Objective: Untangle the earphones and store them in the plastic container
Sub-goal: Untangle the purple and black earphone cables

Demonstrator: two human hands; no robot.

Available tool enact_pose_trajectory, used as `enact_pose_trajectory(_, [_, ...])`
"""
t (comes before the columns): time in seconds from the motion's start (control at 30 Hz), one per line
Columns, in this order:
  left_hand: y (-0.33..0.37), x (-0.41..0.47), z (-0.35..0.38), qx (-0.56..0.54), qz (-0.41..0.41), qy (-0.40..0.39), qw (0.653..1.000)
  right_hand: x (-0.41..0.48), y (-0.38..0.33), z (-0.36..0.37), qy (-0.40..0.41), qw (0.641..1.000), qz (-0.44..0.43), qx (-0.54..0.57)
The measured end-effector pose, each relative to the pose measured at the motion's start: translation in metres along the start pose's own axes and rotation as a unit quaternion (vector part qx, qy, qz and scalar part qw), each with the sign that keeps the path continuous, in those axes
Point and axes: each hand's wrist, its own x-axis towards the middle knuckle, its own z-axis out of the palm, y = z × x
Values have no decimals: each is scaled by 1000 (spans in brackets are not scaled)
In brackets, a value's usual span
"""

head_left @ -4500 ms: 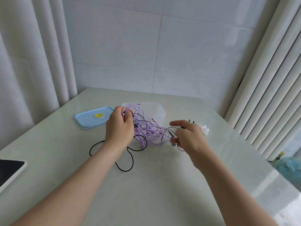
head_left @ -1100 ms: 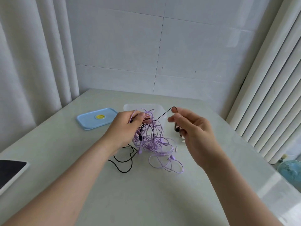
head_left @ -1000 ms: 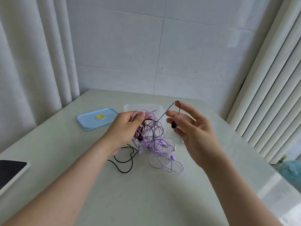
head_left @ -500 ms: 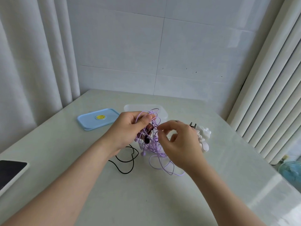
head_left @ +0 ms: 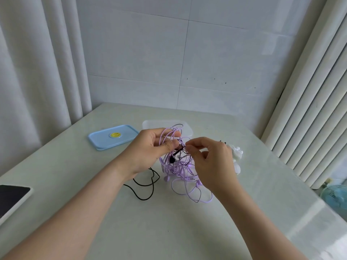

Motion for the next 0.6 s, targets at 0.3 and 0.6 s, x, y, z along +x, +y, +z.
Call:
enact_pose_trajectory(0.3, [3,-2,3,17,-3,34,999,-1,1,3,-12,1000,-2,-10])
enact_pose_trajectory(0.6, [3,-5,5,158,-3,16,987,-3,4,7,7,999,9,-41])
